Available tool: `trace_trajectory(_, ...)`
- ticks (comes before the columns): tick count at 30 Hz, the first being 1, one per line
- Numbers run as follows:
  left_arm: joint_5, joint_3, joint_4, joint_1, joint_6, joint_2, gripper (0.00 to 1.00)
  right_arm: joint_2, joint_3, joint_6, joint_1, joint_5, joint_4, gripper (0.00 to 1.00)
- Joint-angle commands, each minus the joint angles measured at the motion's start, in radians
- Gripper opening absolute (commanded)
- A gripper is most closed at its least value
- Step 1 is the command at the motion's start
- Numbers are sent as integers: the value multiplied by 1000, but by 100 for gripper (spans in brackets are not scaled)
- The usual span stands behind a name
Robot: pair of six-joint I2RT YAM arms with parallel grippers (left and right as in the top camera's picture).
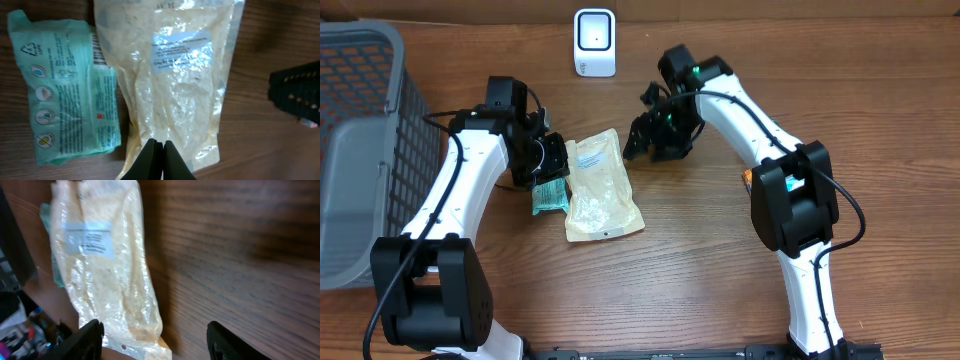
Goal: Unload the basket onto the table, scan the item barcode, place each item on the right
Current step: 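Lower the right gripper onto the beige pouch and close it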
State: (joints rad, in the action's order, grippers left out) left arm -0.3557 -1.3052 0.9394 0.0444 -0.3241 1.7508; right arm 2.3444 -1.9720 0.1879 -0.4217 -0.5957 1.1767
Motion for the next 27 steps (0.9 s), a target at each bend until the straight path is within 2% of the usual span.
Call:
trace_trajectory(1, 77, 39, -44, 8, -40, -3, 4, 8, 85, 24, -16, -72, -65, 63)
trace_trajectory(9, 78, 90, -126, 32, -59, -3, 4, 9, 205, 79, -28, -106, -227, 63)
trace_trajectory(19, 104, 93, -130, 56, -82, -3, 4, 9, 267, 131, -90, -165, -369, 62)
trace_trajectory(24, 104, 93, -129, 56, -81, -3, 4, 9, 267, 210, -132, -79, -403, 57)
trace_trajectory(27, 104, 93, -129, 56, -81, -3, 4, 9, 267, 229, -153, -48, -420, 50)
